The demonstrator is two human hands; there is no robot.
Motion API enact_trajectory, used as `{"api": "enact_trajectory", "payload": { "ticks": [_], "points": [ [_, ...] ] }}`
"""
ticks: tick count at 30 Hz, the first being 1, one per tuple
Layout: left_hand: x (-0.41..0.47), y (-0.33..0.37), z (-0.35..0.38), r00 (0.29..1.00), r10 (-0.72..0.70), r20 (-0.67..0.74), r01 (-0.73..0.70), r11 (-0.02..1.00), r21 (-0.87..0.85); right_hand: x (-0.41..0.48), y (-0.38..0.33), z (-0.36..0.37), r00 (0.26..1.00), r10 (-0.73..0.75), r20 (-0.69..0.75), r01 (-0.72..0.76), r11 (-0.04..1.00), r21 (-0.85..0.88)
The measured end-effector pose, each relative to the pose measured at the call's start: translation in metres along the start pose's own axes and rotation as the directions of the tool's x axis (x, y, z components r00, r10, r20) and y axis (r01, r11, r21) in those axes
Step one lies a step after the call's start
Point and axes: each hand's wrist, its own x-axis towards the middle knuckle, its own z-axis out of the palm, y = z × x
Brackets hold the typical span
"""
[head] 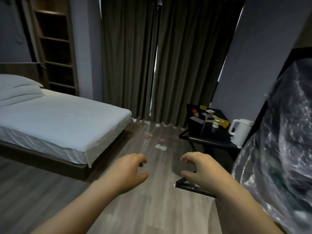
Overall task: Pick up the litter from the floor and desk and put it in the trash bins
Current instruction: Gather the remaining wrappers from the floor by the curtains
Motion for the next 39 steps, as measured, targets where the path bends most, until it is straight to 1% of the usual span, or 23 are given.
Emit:
{"api": "enact_trajectory", "payload": {
  "ticks": [5, 11, 14, 17, 20, 23, 27, 30, 34, 39],
  "points": [
    [0.071, -0.061, -0.008, 1.0, -0.006, -0.008, 0.006, 1.0, 0.012, 0.089, -0.001, 0.022, 1.0, 0.024, 0.008, -0.024, 1.0, -0.003],
    [0.151, -0.109, 0.005, 0.999, -0.025, 0.036, 0.026, 0.999, -0.023, 0.179, 0.016, 0.049, 0.997, 0.049, 0.058, -0.05, 0.999, 0.0],
    [0.198, -0.133, 0.012, 0.999, -0.028, 0.034, 0.029, 0.999, -0.023, 0.23, 0.031, 0.059, 0.996, 0.059, 0.062, -0.061, 0.998, 0.028],
    [0.252, -0.157, 0.019, 0.998, -0.048, 0.039, 0.048, 0.999, -0.014, 0.29, 0.049, 0.068, 0.998, 0.032, 0.051, -0.033, 0.999, 0.009],
    [0.309, -0.177, 0.024, 0.997, -0.064, 0.042, 0.064, 0.998, 0.014, 0.349, 0.07, 0.072, 0.999, 0.016, 0.039, -0.018, 0.999, 0.03],
    [0.365, -0.193, 0.026, 0.995, -0.08, 0.064, 0.079, 0.997, 0.019, 0.405, 0.092, 0.072, 0.999, 0.03, 0.04, -0.032, 0.999, 0.041],
    [0.432, -0.219, 0.029, 0.995, -0.087, 0.043, 0.085, 0.996, 0.035, 0.471, 0.12, 0.077, 0.997, 0.042, 0.065, -0.045, 0.998, 0.035],
    [0.473, -0.244, 0.033, 0.994, -0.099, 0.054, 0.097, 0.995, 0.03, 0.515, 0.132, 0.087, 0.994, 0.058, 0.097, -0.062, 0.997, 0.044],
    [0.533, -0.281, 0.045, 0.992, -0.092, 0.087, 0.091, 0.996, 0.02, 0.579, 0.141, 0.107, 0.99, 0.065, 0.129, -0.072, 0.996, 0.053],
    [0.614, -0.338, 0.051, 0.991, -0.049, 0.128, 0.049, 0.999, 0.008, 0.67, 0.142, 0.127, 0.983, 0.118, 0.138, -0.127, 0.99, 0.056]
  ]
}}
